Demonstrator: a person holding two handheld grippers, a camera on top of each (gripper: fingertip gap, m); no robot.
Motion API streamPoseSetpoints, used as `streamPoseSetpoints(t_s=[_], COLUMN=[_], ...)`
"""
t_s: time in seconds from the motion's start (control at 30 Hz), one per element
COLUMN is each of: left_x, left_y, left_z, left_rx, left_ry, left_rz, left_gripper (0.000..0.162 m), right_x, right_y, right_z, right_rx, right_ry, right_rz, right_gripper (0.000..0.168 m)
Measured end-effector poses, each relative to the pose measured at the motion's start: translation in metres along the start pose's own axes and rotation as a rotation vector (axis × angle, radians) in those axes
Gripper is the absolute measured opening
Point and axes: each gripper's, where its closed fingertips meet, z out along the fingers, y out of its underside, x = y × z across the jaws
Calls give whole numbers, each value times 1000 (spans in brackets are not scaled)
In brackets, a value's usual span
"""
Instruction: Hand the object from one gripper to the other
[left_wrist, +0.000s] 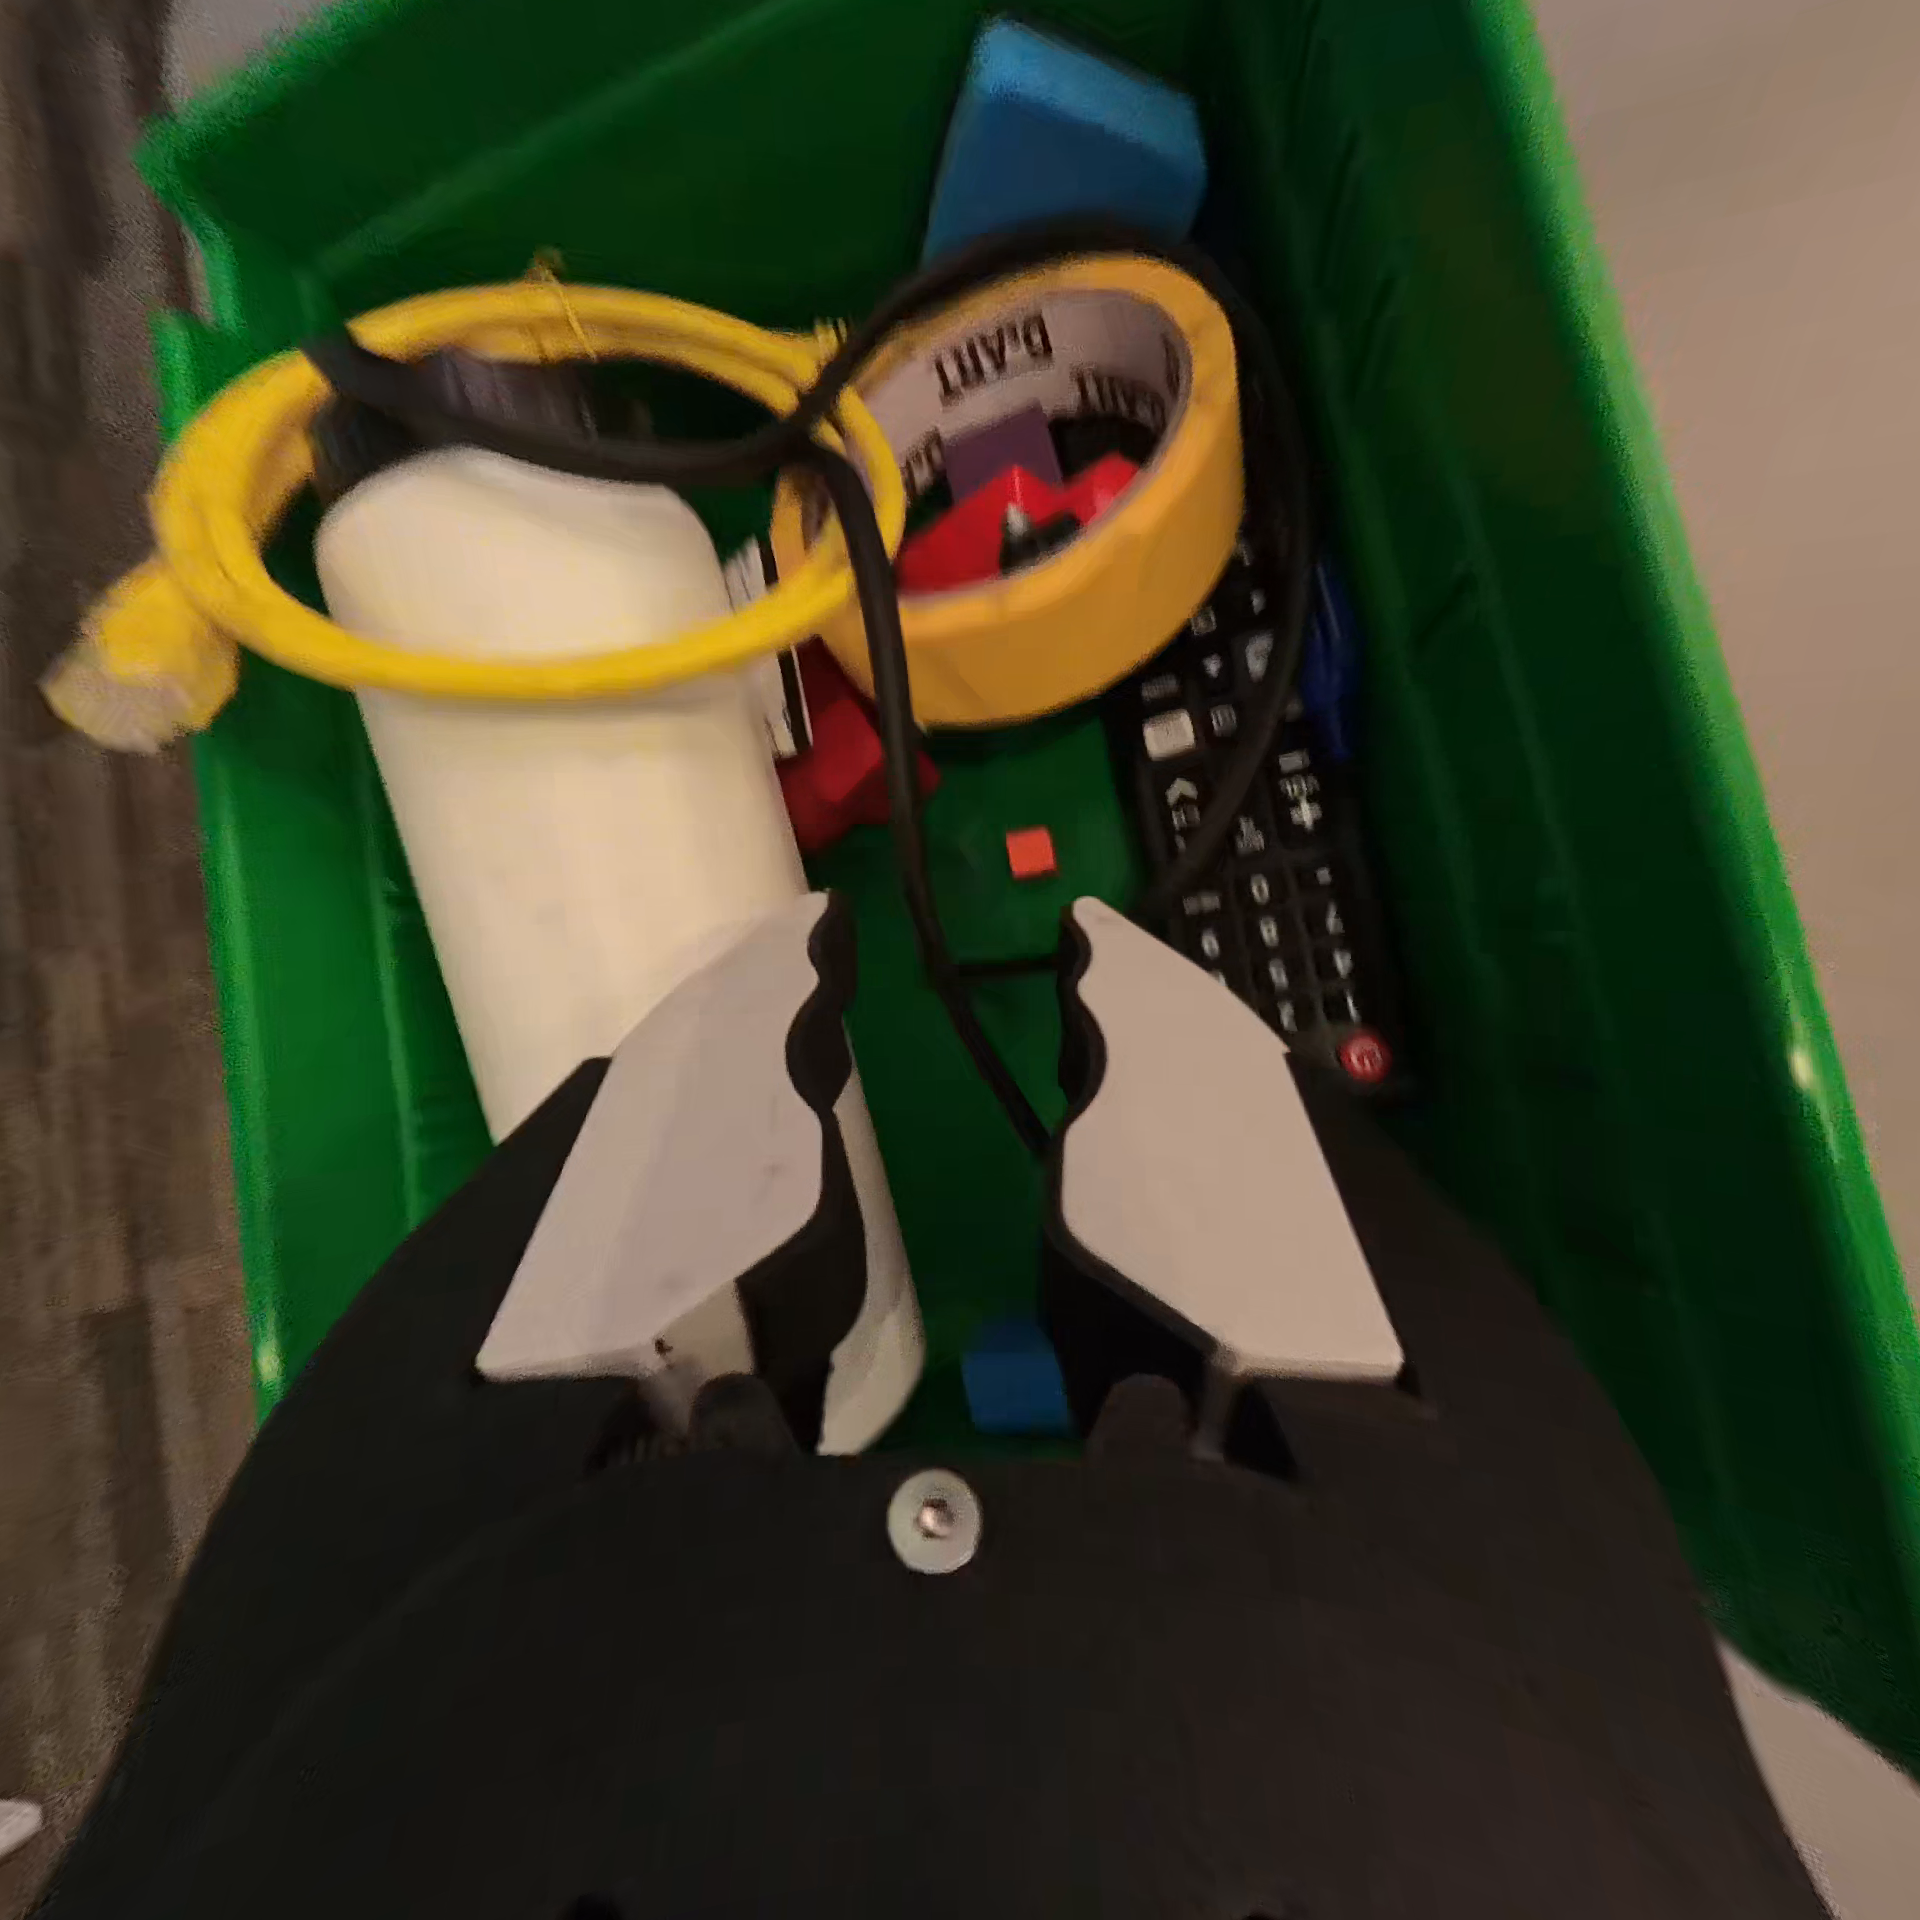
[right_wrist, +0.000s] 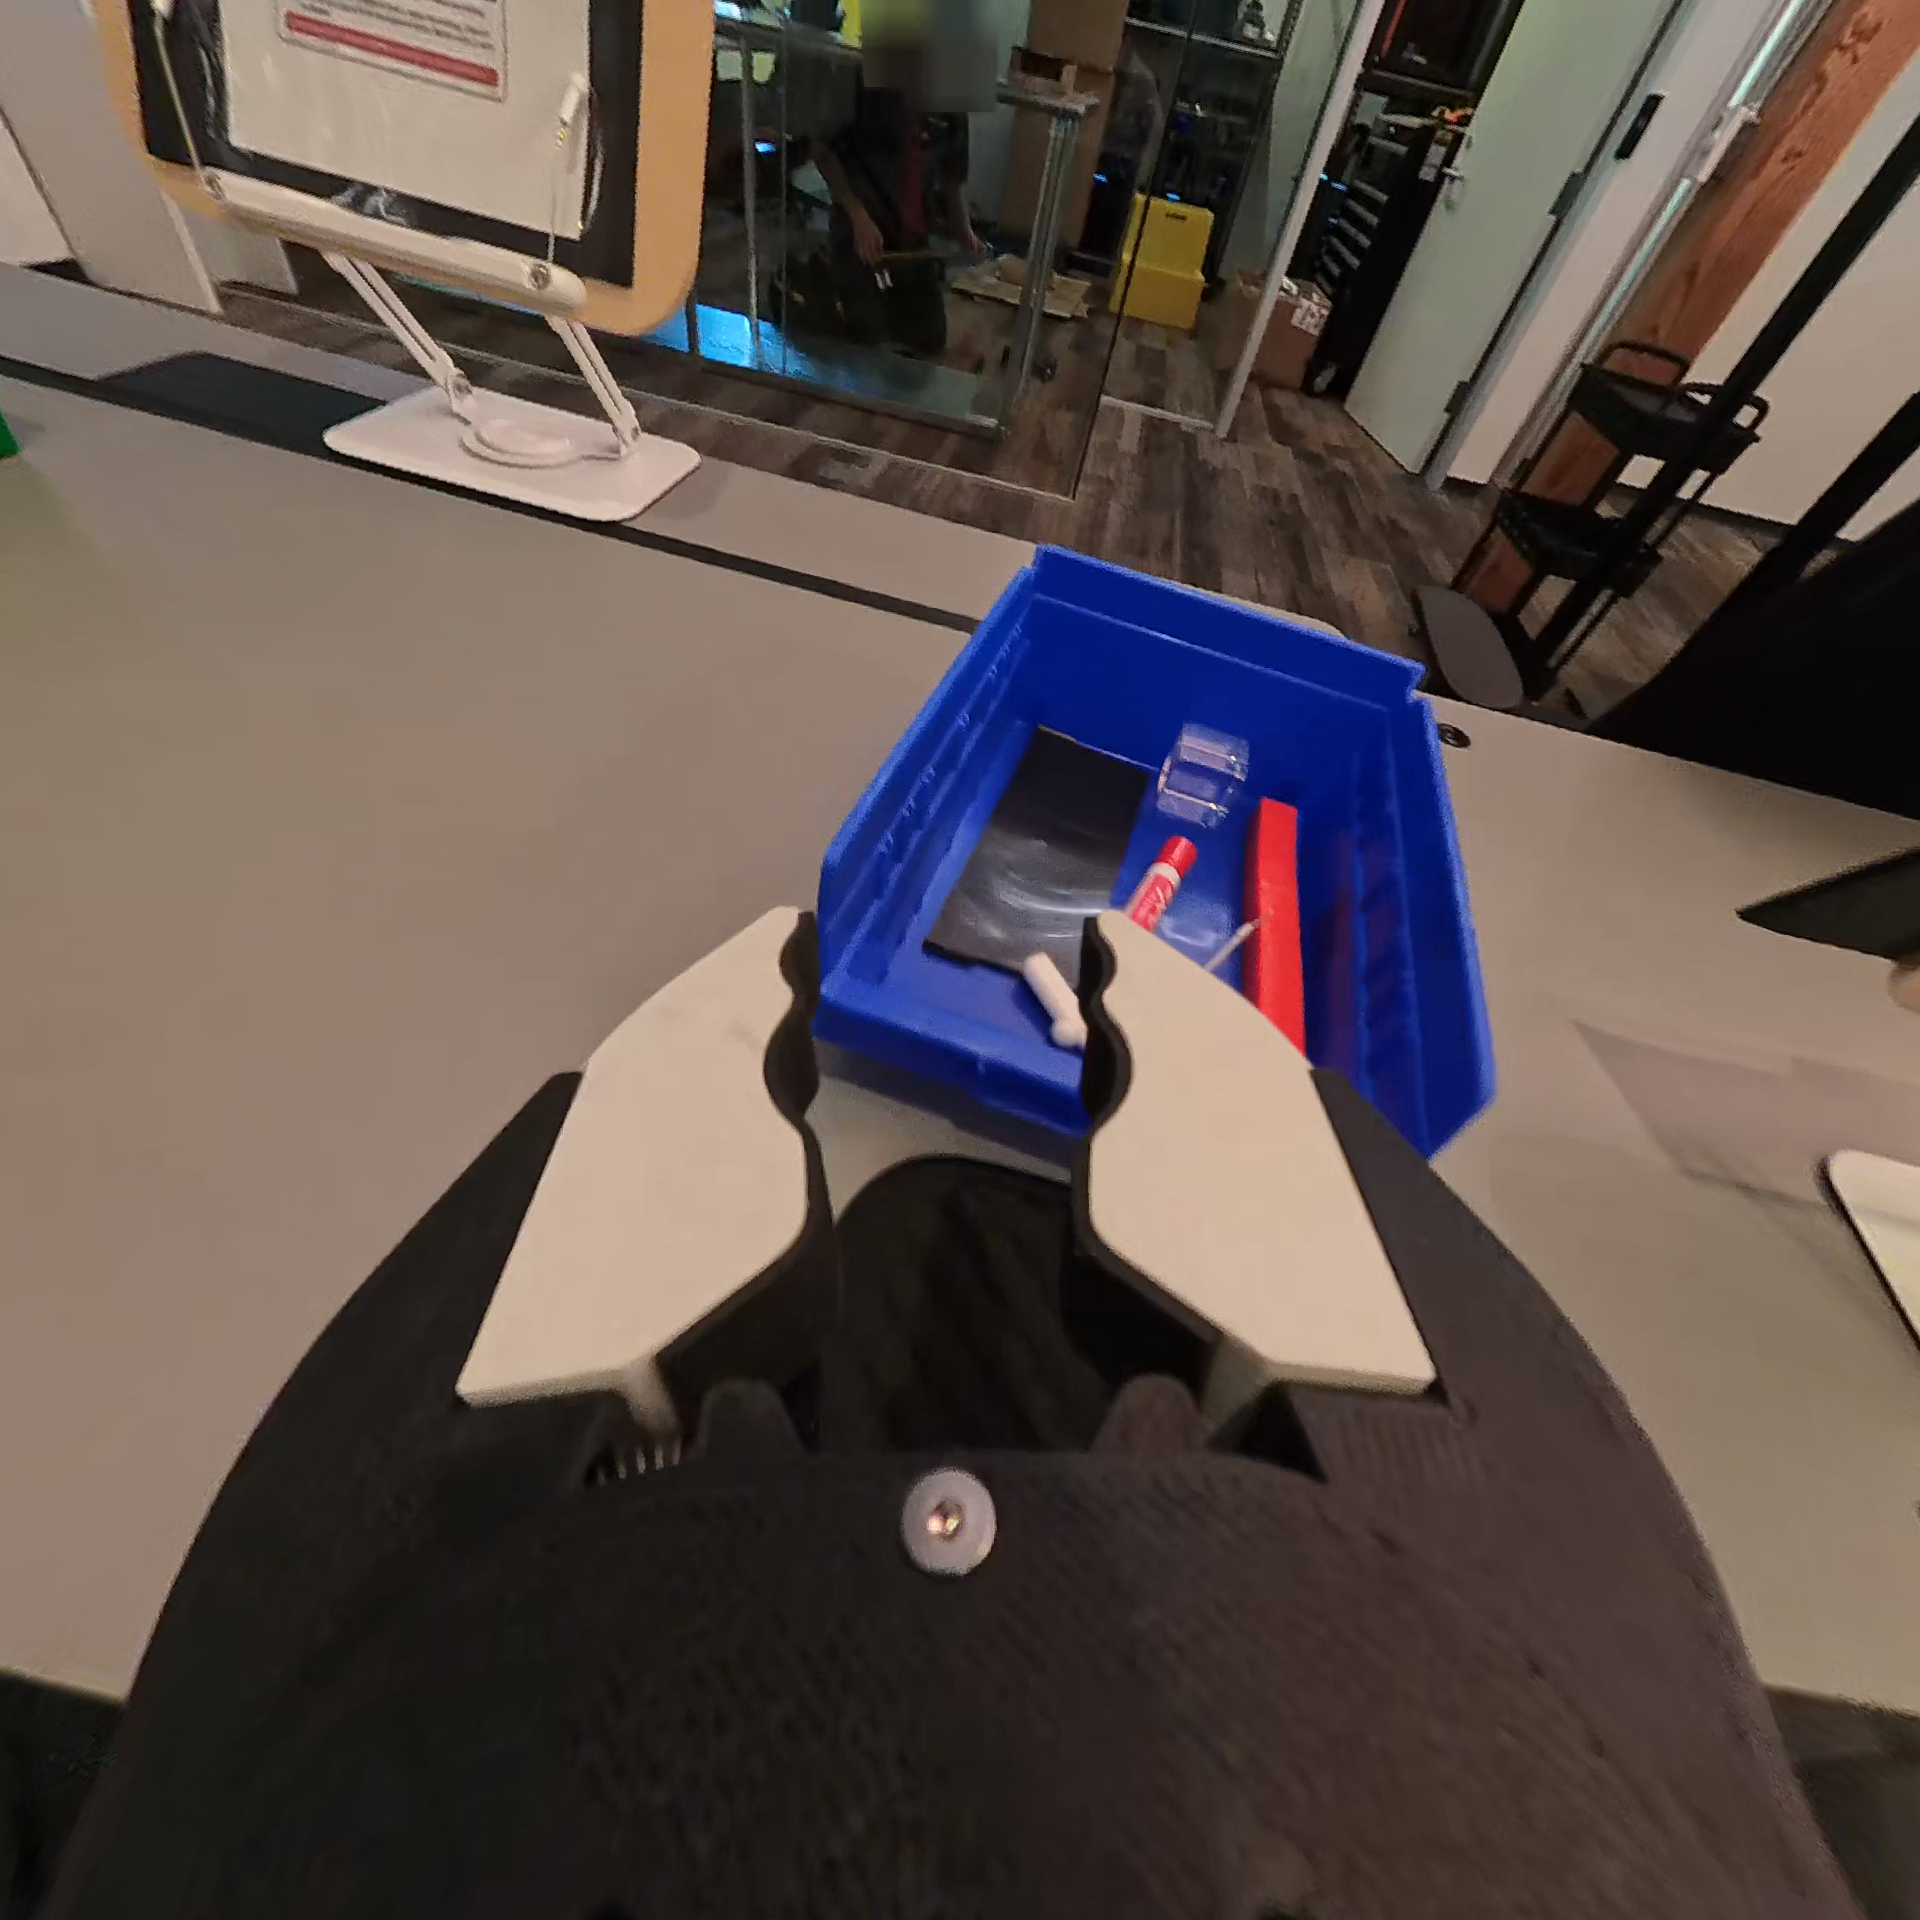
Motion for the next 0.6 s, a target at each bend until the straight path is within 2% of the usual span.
streamPoseSetpoints(t_s=[0.03,0.07,0.13,0.2,0.3,0.37,0.4,0.6], left_x=[-2,1,11,19,22,26,29,30], left_y=[-10,-20,-35,-44,-46,-52,-55,-53], left_z=[1,2,6,15,32,41,44,57], left_rx=[35,68,87,67,11,10,24,-6], left_ry=[-23,-17,20,24,-40,-75,-82,-107], left_rz=[19,45,129,297,561,656,700,792], left_gripper=[35,37,52,70,64,59,46,30], right_x=[3,6,12,16,19,19,19,24], right_y=[2,5,9,13,13,16,20,43], right_z=[-7,-13,-23,-30,-42,-48,-50,-65], right_rx=[-7,-14,-32,-45,-31,-28,-35,-86], right_ry=[11,21,37,46,54,57,62,89], right_rz=[-5,-9,-8,2,27,45,51,89], right_gripper=[49,49,49,49,49,49,49,50])
